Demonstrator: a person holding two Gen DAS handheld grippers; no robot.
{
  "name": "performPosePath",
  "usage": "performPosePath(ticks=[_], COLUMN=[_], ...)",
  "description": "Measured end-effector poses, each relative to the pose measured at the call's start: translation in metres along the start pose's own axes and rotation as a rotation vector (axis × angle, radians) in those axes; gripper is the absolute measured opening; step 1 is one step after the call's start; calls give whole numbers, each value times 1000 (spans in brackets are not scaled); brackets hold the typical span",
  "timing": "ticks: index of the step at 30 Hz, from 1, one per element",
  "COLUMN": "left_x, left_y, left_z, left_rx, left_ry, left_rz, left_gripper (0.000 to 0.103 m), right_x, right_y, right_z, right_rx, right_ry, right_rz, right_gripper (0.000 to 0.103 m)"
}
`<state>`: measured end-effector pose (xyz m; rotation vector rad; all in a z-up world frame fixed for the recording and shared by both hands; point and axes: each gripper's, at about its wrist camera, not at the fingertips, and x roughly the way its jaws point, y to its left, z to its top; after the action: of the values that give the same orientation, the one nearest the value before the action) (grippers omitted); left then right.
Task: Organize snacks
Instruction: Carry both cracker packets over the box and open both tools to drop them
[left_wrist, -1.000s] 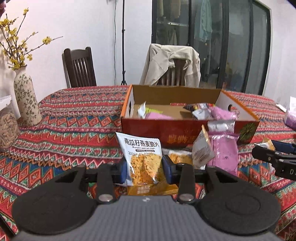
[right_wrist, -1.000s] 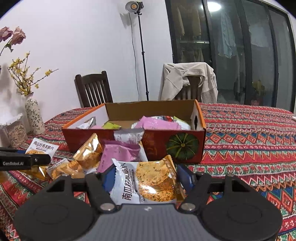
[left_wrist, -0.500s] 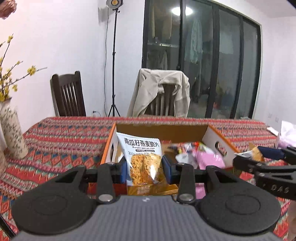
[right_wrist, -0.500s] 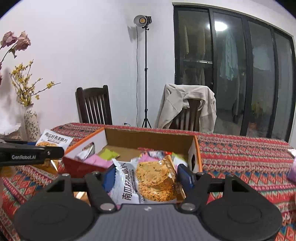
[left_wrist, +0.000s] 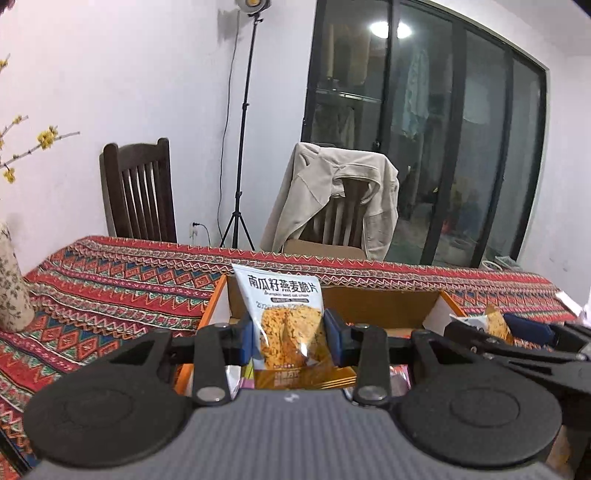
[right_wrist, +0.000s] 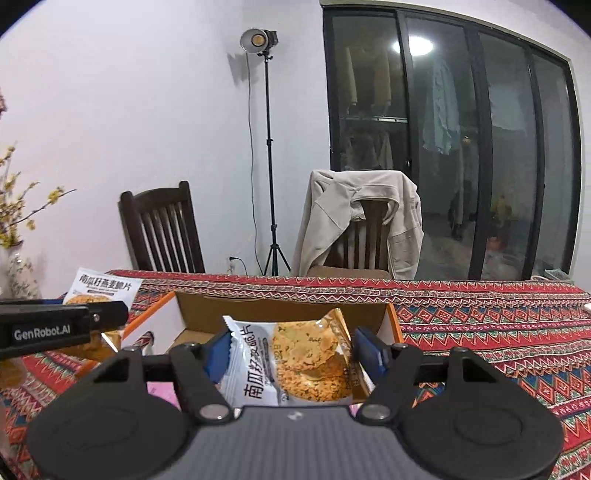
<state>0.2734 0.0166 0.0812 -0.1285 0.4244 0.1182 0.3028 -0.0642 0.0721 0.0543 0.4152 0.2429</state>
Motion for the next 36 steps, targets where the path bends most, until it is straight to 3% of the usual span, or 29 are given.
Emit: performPosePath(ticks=[10,19,21,22,23,25,26,27,36], left_x=[40,52,48,45,42,36,34,31,31], left_y=[9,10,11,12,12,12,12,12,13], left_z=[-16,-29,-29,-29,-29,-28,-28,-28,-25], left_rx=[-34,-14,-12,-17,-24,-34,-37,-41,-65], left_ry=[25,56,33,22,10,-23,-40,-52,-43], left_rz=[10,4,-2,-7,-9,10,17,12,0], left_gripper=[39,39,45,59,79,101,103,103,103], right_x=[42,59,61,60,60,58,57,56,51], right_y=[-10,-20,-22,-25,-26,-29,-31,-32,-34], right_z=[-15,-26,-26,-27,-27,-26,-27,-27,-29], right_rx=[56,67,77,88,96,109,117,122,124], right_ry=[-4,48,63,65,65,67,66,63,60], right_rz=[-17,-7,-1,5,9,9,11,11,0], right_gripper=[69,69,74,75,78,89,100,103,103])
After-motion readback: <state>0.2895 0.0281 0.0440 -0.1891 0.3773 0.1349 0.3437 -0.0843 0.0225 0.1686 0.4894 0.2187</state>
